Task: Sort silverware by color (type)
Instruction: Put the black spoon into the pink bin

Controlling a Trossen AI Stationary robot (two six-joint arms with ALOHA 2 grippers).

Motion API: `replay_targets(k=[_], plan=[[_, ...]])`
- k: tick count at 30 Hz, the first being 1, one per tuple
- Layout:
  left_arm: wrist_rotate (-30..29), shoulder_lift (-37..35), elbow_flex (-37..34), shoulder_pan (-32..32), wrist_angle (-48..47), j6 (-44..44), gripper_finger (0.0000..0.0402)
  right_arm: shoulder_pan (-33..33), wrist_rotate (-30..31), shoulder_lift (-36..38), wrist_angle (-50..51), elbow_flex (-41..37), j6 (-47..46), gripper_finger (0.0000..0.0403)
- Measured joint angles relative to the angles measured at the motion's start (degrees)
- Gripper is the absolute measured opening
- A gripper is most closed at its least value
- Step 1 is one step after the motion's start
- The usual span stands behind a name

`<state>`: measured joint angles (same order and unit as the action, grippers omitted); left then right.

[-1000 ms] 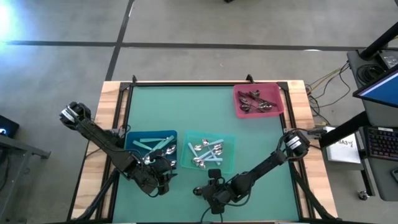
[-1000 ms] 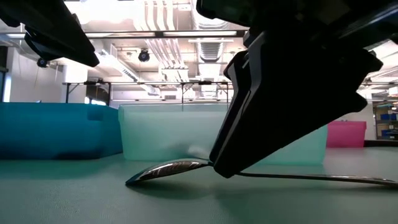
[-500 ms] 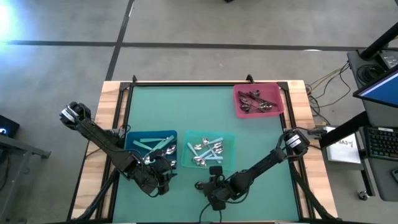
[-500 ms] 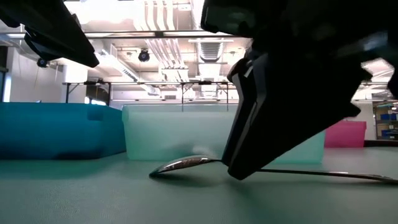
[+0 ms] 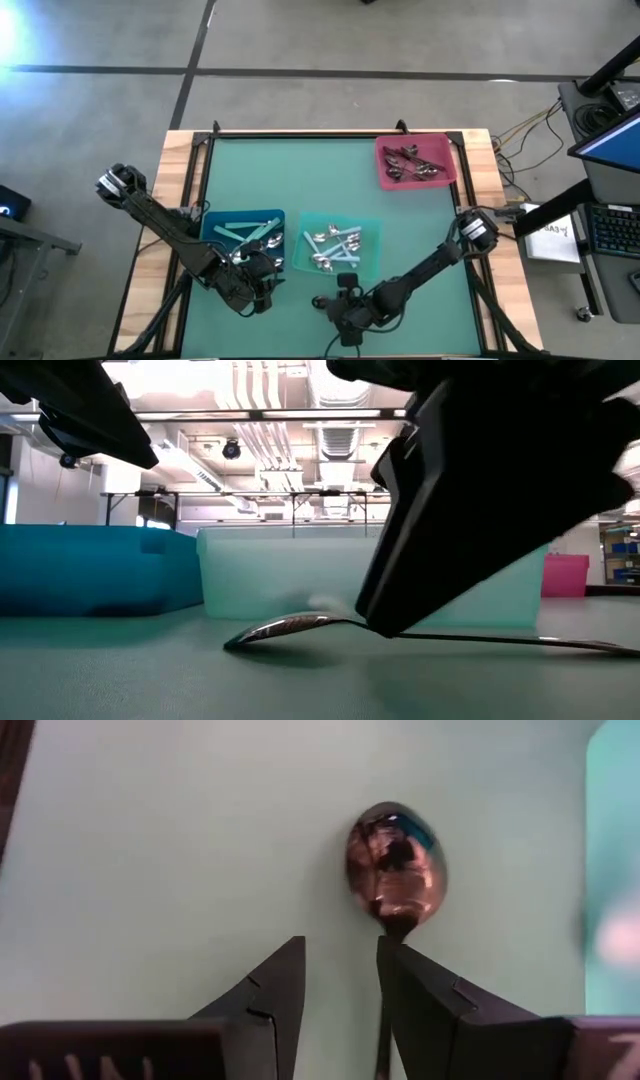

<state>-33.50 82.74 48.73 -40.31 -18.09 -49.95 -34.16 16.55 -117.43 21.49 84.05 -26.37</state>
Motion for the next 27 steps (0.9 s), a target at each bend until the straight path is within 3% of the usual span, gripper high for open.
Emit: replay_targets(k=[8,15,27], plan=[[0.04,0.00,0.00,0.00,0.00,1.25,0.0109,-0.41,-0.11,0.29,1.99,0.02,0.69,0.0118],[0.08,0.00,0.00,0.00,0.02,1.21,0.0109,1.88,0.35,0.59,10.86,0.13,3.49,0.0118],[1.69,0.00,0.00,0.01,0.02,0.85,0.0109,3.45,-0.02,2.09,12.63,1.36,2.39,0.0118]])
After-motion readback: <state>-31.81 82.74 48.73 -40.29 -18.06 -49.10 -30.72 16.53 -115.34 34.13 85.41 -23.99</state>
